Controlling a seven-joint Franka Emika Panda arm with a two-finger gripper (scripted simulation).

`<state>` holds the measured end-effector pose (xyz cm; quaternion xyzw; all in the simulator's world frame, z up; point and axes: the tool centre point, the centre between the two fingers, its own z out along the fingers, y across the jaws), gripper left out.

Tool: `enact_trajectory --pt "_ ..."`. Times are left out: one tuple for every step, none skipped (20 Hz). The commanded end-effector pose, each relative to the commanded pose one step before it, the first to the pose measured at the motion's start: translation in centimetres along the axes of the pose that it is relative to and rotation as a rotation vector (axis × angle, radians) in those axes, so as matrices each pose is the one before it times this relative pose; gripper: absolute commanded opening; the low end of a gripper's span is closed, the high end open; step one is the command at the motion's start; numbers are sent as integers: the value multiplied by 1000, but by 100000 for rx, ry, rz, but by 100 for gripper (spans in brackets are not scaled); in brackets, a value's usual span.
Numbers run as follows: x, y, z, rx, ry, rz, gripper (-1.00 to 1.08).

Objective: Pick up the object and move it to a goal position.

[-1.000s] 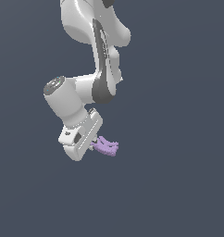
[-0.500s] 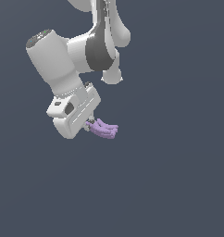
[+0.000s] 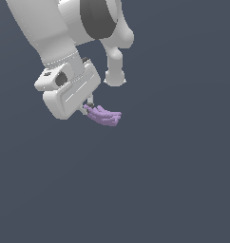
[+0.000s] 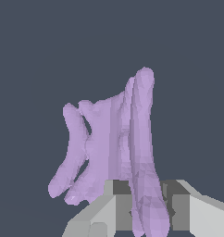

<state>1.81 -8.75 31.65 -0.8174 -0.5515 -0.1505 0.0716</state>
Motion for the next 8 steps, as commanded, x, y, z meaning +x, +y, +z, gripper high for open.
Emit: enact_trajectory --pt "213 -236 -1170 132 46 27 -100" --pt "37 -41 -338 -10 67 16 -100" --pt "50 -28 -250 0 0 0 -100" --pt "38 -12 -185 0 0 0 -100" --pt "26 3 -120 0 0 0 -100" --pt "-31 29 -74 -15 36 57 -100" --pt "2 31 5 0 0 0 -100" --pt "-2 14 15 0 0 0 -100"
